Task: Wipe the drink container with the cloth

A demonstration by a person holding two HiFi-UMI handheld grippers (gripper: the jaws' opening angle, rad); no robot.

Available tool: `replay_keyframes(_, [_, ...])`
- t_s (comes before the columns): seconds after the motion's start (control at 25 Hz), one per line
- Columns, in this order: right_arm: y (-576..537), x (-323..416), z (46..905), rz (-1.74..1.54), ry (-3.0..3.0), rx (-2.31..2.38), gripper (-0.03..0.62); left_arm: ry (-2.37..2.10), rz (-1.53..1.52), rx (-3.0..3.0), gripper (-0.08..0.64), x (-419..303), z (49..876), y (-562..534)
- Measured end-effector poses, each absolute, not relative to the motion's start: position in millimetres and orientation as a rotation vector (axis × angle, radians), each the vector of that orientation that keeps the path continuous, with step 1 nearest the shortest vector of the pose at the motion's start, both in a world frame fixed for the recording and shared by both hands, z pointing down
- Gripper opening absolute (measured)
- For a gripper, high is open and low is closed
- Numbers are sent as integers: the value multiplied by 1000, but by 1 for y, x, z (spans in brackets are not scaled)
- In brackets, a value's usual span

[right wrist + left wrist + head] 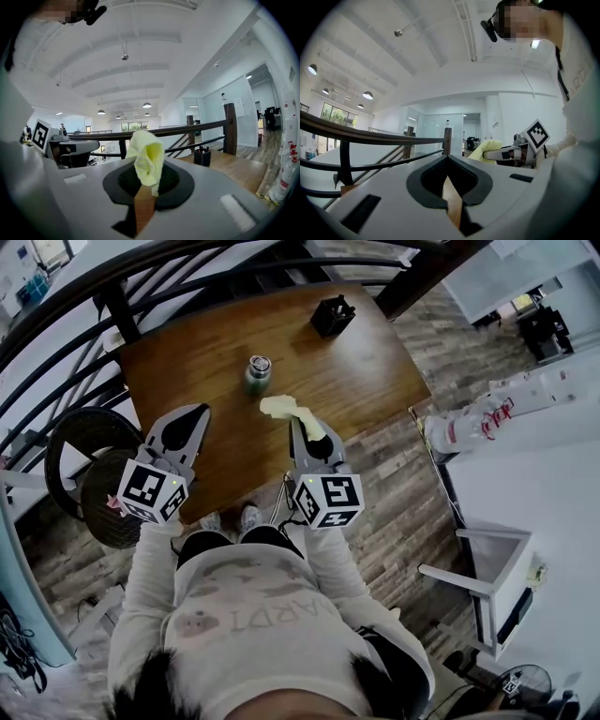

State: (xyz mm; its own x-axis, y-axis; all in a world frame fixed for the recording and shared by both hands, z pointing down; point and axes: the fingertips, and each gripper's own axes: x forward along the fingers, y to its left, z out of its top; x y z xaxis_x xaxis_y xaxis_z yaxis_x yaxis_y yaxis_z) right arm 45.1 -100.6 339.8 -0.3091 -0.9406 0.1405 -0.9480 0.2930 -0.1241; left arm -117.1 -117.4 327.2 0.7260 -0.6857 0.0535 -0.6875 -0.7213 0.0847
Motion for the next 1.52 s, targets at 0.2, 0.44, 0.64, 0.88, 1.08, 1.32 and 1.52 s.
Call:
replay_keyframes(0.2, [-97,38,329,260,-2513,1827,44,-1133,-2,2835,2,-123,317,-113])
replay_keyframes(0.44, [-95,35,318,216,-2528,1846,45,-1151,-35,2835,2,-131,308,-113])
replay_keyframes(0.64, [-93,36,312,187,-2529,1865,45,-1145,-43,2839,2,-132,306,-113])
replay_keyframes(0.88, [-93,39,309,179,-2522,1878,46,-1132,-53,2842,2,-130,303,-115])
replay_keyframes(1.08, [-93,40,310,176,-2511,1891,45,-1120,-68,2834,2,-131,304,-117])
replay_keyframes(1.32, [-94,41,310,171,-2506,1907,46,-1129,-89,2823,2,-135,306,-121])
replay_keyframes(1.52, [-95,41,309,163,-2509,1913,45,-1163,-98,2821,2,-139,304,-123])
